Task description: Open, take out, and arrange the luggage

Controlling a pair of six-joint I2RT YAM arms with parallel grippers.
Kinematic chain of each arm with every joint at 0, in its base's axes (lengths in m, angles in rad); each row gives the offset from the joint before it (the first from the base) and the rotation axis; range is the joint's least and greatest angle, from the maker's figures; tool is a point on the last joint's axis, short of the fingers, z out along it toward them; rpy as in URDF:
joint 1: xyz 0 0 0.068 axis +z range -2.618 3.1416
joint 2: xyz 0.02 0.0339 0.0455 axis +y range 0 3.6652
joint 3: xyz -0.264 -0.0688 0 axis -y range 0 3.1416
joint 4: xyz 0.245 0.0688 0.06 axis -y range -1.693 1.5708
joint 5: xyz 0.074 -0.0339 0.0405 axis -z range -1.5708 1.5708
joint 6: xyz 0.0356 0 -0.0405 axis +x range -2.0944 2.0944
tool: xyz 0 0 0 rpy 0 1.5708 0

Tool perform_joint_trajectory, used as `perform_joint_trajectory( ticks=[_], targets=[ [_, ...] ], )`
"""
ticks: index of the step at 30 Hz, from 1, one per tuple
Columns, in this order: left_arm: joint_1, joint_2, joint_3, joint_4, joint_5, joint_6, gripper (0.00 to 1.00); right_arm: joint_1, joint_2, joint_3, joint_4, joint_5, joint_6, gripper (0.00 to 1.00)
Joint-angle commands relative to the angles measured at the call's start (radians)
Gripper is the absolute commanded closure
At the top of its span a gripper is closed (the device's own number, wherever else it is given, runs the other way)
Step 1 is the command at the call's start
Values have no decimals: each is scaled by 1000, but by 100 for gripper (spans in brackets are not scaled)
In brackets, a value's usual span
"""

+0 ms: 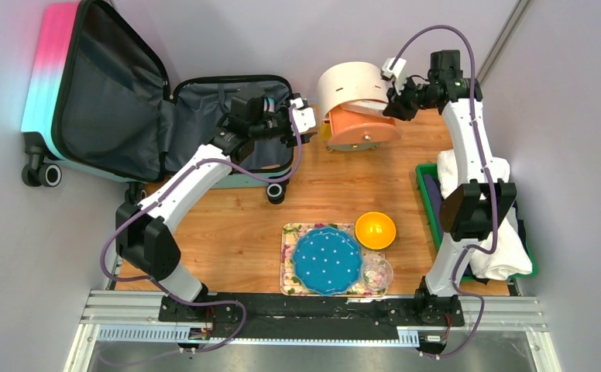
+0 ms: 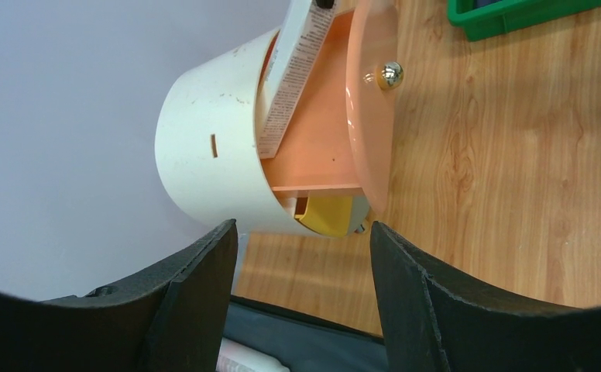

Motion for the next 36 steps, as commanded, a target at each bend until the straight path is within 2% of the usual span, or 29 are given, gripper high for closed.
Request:
perform_joint_trajectory(
  ticks=[1, 4, 7, 8, 10, 11, 17, 20, 21, 24, 26, 29, 32, 36],
  targets=[
    [-1, 14, 55, 11, 5, -32, 29, 7, 16, 56, 64, -47, 50, 91],
    [-1, 21, 62, 5, 5, -30, 29, 11, 24, 63, 62, -62, 67, 83],
    [-1, 26, 73, 2, 5, -28, 29, 11, 24, 63, 70, -62, 92, 65],
    [-3, 29, 78, -3, 5, -28, 29, 11, 24, 68, 74, -48, 124, 55],
    [-1, 30, 79, -6, 6, -25, 29, 10, 19, 88, 85, -39, 153, 49],
    [-1, 32, 78, -7, 5, -28, 29, 8, 18, 92, 91, -35, 173, 43],
    [4, 40, 81, -4, -23, -70, 29, -8, -53, 97, 131, -19, 313, 41],
    [56, 67, 113, 8, -12, -227, 29, -9, -131, -2, 143, -33, 392, 44],
    [74, 79, 125, 10, 14, -340, 29, -9, -157, -62, 143, -44, 396, 44],
    [154, 119, 159, 46, 57, -558, 30, 1, -295, -297, 191, -13, 397, 47],
    [201, 141, 156, 74, 66, -669, 30, 16, -327, -404, 214, 8, 423, 54],
    [262, 170, 156, 91, 25, -805, 32, 60, -358, -478, 258, 59, 443, 56],
    [313, 191, 135, 106, -36, -918, 34, 82, -352, -518, 327, 106, 468, 55],
    [339, 182, 70, 123, -57, -927, 34, 108, -283, -529, 427, 174, 505, 56]
  ],
)
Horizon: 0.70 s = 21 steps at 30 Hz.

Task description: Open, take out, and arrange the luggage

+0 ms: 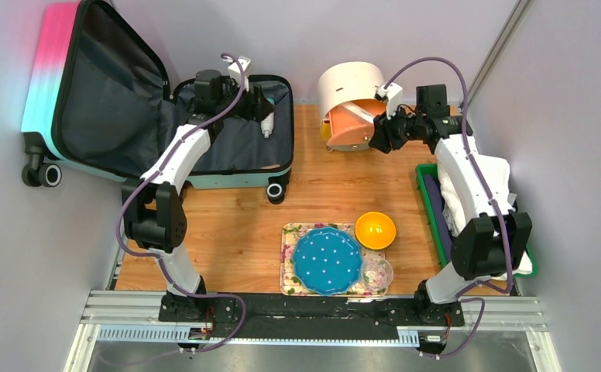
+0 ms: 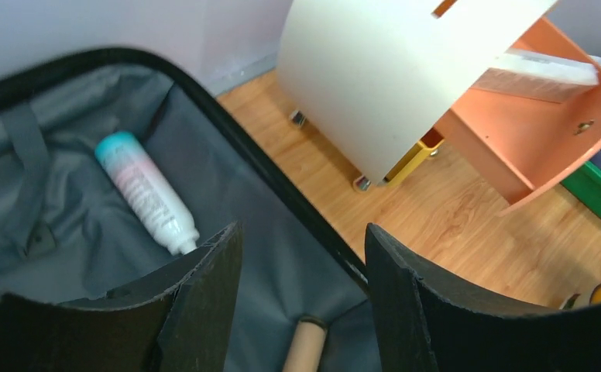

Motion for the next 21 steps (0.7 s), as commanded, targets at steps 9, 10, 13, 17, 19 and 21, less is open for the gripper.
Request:
perform_joint_trajectory(
  ticks=[9, 10, 13, 17, 19, 21],
  targets=[
    [41, -31, -103, 55, -21, -149, 35, 21, 241, 211, 253, 137, 173, 57],
    [47, -33, -117, 57, -19, -147, 35, 23, 251, 217, 269, 134, 187, 57],
    [59, -25, -147, 69, -19, -161, 36, 28, 289, 212, 347, 133, 216, 57],
    [87, -13, -160, 78, 19, -198, 36, 28, 329, 238, 399, 151, 285, 55],
    [88, -14, -167, 78, 21, -185, 37, 25, 320, 225, 402, 147, 293, 54],
    [88, -13, -178, 78, 11, -162, 37, 11, 291, 168, 439, 127, 334, 51]
  ],
)
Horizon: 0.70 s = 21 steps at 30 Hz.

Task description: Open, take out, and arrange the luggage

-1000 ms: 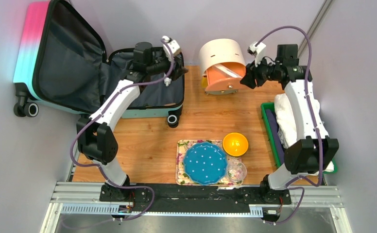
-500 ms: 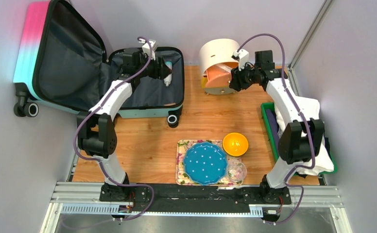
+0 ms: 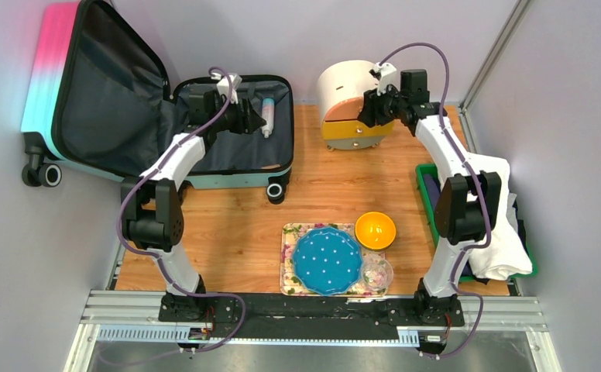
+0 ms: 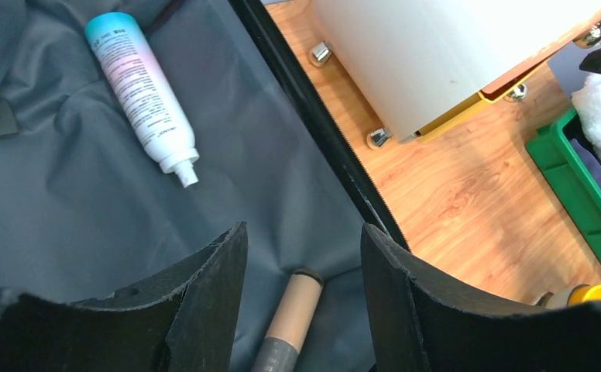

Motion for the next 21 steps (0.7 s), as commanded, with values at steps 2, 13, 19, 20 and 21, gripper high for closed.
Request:
perform_joint_trajectory(
  ticks=[2, 13, 19, 20, 21],
  targets=[
    [10, -10, -29, 43, 6, 6, 37, -28, -69, -66, 172, -28, 145, 49],
    [13, 41, -22, 115, -20, 7, 37, -28, -255, -360, 271, 93, 393, 46],
    [13, 52, 0, 100, -20, 16, 37, -34, -186, -341, 273, 128, 572, 46],
    [13, 47, 0, 92, -24, 22, 37, -39, -175, -341, 276, 122, 599, 46],
    [15, 38, -9, 86, -31, 30, 37, -39, -172, -345, 284, 116, 623, 46]
  ],
)
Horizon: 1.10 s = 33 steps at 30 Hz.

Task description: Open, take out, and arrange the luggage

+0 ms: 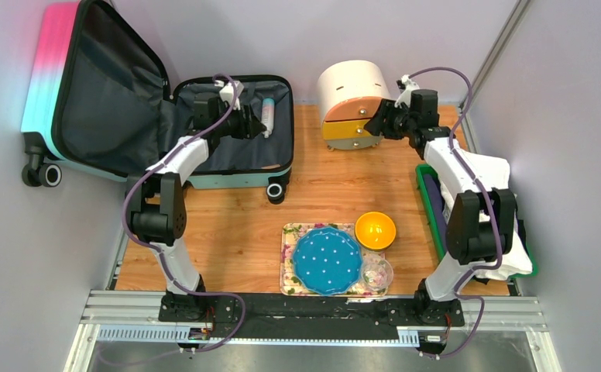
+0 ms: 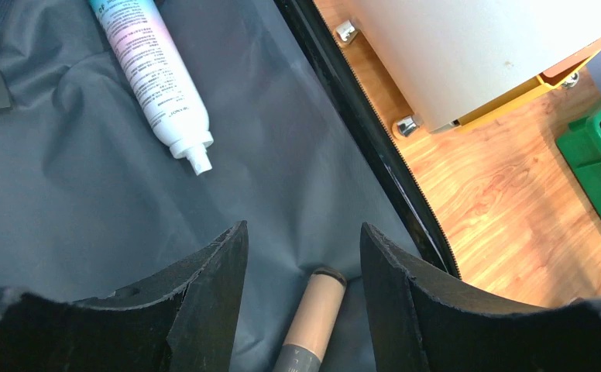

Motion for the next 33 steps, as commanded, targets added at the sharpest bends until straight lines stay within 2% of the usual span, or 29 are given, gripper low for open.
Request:
perform_joint_trajectory(
  ticks=[1, 8, 18, 29, 33],
  targets=[
    [7, -24, 30, 12, -17, 31, 37, -9, 32, -2, 85, -5, 185, 46],
    [20, -53, 23, -44, -44, 65, 38, -9, 95, -39, 174, -75, 343, 47],
    [21, -55, 17, -46, -24, 63, 38, -7, 167, -33, 291, -87, 426, 50],
    [21, -37, 21, -31, -21, 36, 39, -7, 212, -4, 314, -101, 449, 67],
    [21, -17, 41, -29, -24, 31, 38, -9, 200, -7, 299, -118, 450, 82]
  ],
)
